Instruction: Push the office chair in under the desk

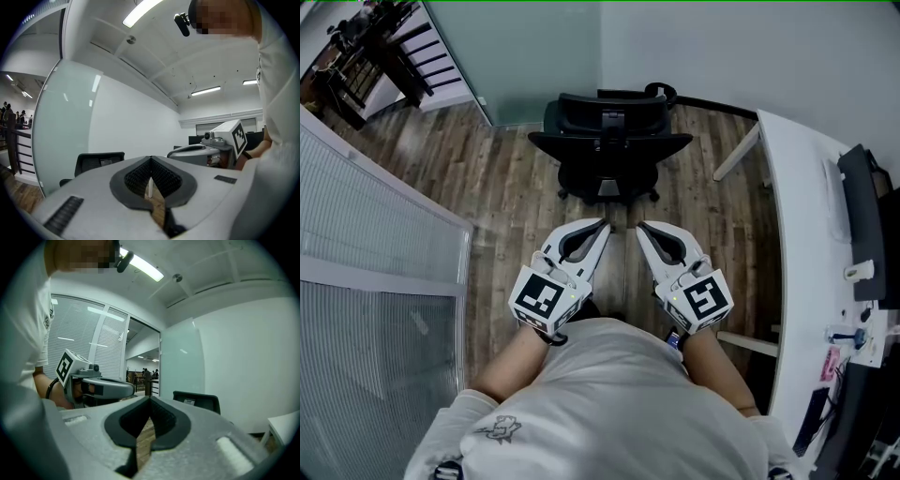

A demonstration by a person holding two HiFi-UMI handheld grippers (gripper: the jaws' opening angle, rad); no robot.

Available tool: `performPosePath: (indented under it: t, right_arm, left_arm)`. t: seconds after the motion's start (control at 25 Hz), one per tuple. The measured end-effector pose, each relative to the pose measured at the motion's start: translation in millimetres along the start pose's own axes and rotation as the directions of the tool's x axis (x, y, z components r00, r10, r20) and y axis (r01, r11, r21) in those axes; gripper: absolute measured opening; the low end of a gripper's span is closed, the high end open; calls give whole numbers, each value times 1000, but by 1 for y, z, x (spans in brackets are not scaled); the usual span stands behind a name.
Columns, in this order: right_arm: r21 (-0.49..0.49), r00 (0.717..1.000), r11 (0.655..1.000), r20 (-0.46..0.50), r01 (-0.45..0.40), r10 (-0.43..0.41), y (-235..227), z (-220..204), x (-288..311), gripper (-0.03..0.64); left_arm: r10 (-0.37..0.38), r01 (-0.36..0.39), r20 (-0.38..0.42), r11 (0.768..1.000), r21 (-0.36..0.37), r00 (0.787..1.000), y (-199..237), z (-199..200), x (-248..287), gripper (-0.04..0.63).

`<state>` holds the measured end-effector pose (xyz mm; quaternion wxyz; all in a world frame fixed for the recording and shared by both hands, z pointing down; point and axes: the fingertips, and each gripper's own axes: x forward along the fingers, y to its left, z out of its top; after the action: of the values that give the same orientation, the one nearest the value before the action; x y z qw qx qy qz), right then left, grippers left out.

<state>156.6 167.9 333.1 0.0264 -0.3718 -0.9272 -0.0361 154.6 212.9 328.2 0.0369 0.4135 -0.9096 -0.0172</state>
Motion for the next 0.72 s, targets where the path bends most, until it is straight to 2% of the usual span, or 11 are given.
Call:
performPosePath:
  t: [0.36, 0.72]
  right_arm:
    - [10, 1000, 1000, -5, -9, 9, -1, -5, 38, 3]
    - [14, 998, 999, -39, -46, 46, -3, -18, 111, 3]
  left_arm:
    - [4, -4, -6, 1000, -24, 1000, 41, -10, -2, 0]
    - [-2, 1, -12, 999, -51, 1000, 113, -21, 5, 0]
